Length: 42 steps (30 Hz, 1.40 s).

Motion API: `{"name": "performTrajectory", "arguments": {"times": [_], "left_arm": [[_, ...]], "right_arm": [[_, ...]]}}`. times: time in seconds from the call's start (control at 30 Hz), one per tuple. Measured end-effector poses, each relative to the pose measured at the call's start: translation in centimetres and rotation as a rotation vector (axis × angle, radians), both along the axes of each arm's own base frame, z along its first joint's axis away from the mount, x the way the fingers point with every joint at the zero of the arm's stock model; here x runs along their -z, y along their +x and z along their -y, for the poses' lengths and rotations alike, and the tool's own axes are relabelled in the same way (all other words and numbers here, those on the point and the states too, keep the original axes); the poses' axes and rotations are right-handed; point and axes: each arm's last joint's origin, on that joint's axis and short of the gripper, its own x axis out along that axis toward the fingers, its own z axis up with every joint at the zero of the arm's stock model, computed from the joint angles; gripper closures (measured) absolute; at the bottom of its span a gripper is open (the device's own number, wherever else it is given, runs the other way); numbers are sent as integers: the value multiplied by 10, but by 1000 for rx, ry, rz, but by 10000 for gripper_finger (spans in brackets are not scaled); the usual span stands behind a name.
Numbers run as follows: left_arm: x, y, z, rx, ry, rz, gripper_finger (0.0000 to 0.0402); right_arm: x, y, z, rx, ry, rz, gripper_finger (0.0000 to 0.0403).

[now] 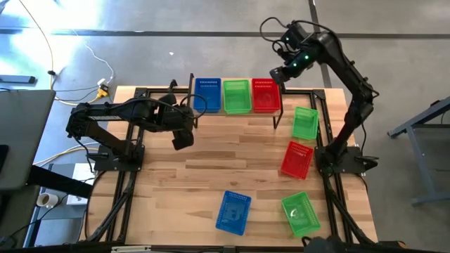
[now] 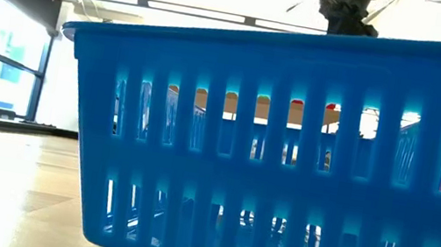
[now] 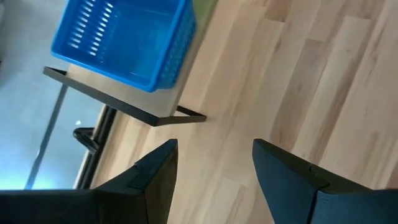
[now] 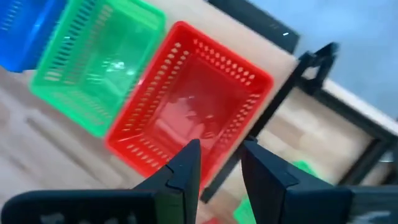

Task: Stack baskets on shelf by color
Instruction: Stack the top green bin on top of the other green bin on the shelf

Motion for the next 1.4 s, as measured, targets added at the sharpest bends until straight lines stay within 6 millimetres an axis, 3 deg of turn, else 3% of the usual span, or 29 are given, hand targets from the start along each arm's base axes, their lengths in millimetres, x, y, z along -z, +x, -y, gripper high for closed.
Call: {"name": "performTrajectory", "arguments": {"times": [0.7, 0.9, 1.13, 1.4], "left_arm": [[-1, 3, 0, -3, 3, 32, 204], [-1, 3, 0, -4, 7, 38, 204], [-3, 7, -4, -10, 23, 80, 204], [-4, 5, -16, -64, 53, 81, 204]], "right_arm": [[-40, -34, -51, 92, -241, -1, 302], [-10, -56, -67, 179, -221, -106, 302], [29, -85, -83, 337, -161, -93, 302], [72, -103, -84, 513, -72, -69, 302]]}}
